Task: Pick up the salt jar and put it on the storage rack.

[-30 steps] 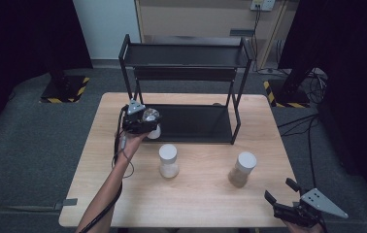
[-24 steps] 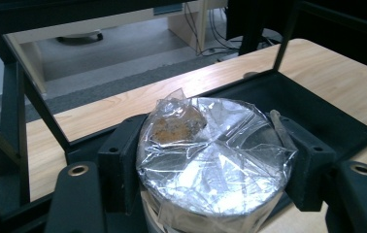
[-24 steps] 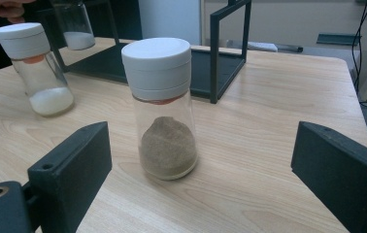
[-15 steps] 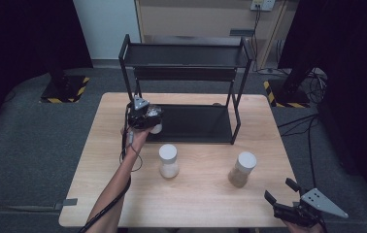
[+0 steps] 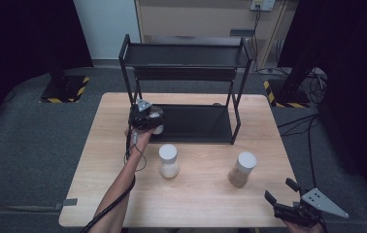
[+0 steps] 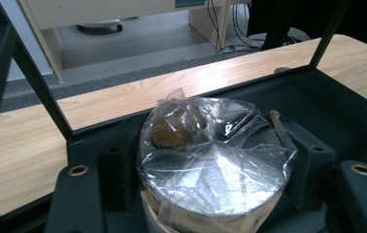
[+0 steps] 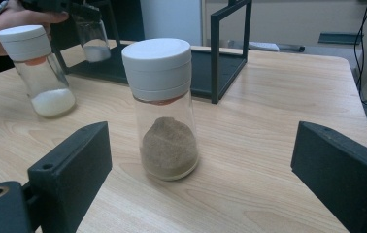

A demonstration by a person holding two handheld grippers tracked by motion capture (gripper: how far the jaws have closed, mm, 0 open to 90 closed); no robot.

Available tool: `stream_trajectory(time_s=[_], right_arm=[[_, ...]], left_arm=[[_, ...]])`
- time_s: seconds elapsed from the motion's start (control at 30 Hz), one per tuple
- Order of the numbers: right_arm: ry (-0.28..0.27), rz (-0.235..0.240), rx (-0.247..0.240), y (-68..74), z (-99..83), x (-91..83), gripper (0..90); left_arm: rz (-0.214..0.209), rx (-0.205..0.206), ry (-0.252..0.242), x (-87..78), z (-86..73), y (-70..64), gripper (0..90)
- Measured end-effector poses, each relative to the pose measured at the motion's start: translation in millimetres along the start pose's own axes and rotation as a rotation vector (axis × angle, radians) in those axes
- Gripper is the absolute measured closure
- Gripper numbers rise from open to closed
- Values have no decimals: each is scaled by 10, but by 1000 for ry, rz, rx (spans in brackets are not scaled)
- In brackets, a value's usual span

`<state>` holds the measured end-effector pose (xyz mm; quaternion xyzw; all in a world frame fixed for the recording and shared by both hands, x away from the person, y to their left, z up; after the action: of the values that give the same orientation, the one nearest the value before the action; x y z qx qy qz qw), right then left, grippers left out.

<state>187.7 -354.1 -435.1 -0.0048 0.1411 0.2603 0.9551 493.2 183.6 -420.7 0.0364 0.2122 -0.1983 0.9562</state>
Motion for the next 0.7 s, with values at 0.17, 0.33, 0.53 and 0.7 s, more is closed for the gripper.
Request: stream_trajectory(time_s=[0.17, 0.33, 0.53, 0.7], right_arm=[[-3, 1, 2, -3, -3, -3, 75], [-4, 2, 2, -6, -3, -5, 75], [-5, 2, 3, -7, -3, -5, 75], [-5, 3, 3, -8, -4, -6, 75]], left_arm=[[11, 0, 8, 46, -40, -9, 335], [14, -12, 17, 80, -98, -8, 335], [18, -14, 12, 97, -126, -9, 335], [18, -5, 3, 101, -145, -19, 334]])
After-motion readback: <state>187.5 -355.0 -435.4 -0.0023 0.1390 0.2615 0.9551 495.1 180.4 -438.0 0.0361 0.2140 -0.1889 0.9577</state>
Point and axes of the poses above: each handheld gripper's, and its own axes: x roughly forward along the jaws, z roughly out of its top, y roughly to its left, the point moved 7 cm from there along x, roughly forward along the jaws, and after that the axes turned 5 degrees about z, right-handed, at the moved point
